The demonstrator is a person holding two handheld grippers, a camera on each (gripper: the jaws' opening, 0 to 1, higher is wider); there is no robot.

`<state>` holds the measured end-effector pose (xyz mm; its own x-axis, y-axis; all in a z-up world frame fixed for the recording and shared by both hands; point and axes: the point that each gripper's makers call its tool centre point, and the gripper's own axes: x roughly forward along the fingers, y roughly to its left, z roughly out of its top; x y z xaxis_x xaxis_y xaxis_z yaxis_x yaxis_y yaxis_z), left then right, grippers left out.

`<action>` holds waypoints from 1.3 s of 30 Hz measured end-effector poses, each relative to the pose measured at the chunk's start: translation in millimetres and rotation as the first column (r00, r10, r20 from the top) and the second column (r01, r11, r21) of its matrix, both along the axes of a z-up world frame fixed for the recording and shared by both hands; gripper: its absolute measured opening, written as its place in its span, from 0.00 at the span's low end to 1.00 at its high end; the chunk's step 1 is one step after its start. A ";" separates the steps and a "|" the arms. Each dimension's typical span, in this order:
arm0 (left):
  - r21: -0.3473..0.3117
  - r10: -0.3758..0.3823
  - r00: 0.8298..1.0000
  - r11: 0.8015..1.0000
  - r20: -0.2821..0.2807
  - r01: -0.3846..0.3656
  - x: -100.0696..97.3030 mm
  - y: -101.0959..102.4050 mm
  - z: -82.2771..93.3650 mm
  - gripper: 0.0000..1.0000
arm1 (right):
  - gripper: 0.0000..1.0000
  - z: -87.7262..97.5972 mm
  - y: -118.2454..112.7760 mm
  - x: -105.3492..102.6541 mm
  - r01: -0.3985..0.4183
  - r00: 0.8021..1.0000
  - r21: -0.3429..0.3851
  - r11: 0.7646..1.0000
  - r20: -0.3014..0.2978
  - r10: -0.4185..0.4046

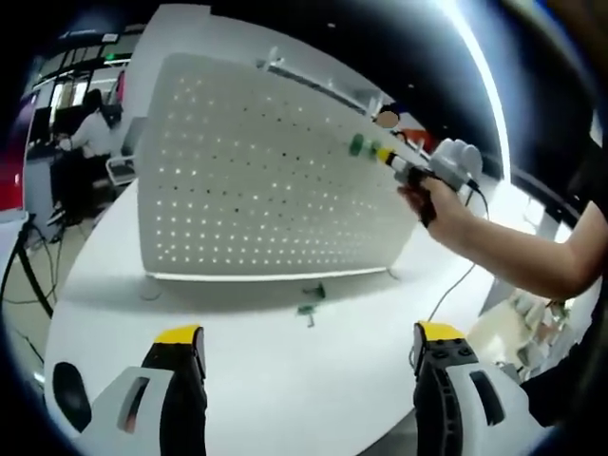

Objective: Insert the hook assembly into the mounting plate slot until the hook locks in place.

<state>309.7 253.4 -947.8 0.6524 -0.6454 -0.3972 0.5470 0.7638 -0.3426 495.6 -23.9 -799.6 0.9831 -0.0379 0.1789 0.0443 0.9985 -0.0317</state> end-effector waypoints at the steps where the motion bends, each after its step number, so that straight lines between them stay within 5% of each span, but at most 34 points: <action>1: 0.001 0.001 1.000 1.000 0.001 -0.001 0.2 0.5 0.2 0.92 | 0.00 1.3 1.0 0.4 -0.003 1.000 -0.004 1.000 0.002 0.003; 33: 0.004 0.027 1.000 1.000 -0.005 -0.027 3.7 6.6 -3.5 0.93 | 0.00 -5.8 0.5 3.5 0.023 1.000 -0.067 0.997 0.011 -0.022; 36: 0.005 0.027 1.000 1.000 -0.004 -0.027 3.5 6.7 -3.5 0.93 | 0.00 -5.6 0.6 3.3 -0.003 1.000 -0.002 1.000 0.018 0.003; 39: 0.006 0.032 0.999 0.999 0.002 -0.032 4.0 8.2 -2.0 0.93 | 0.01 -5.1 0.6 2.2 0.000 1.000 -0.031 1.000 0.004 0.000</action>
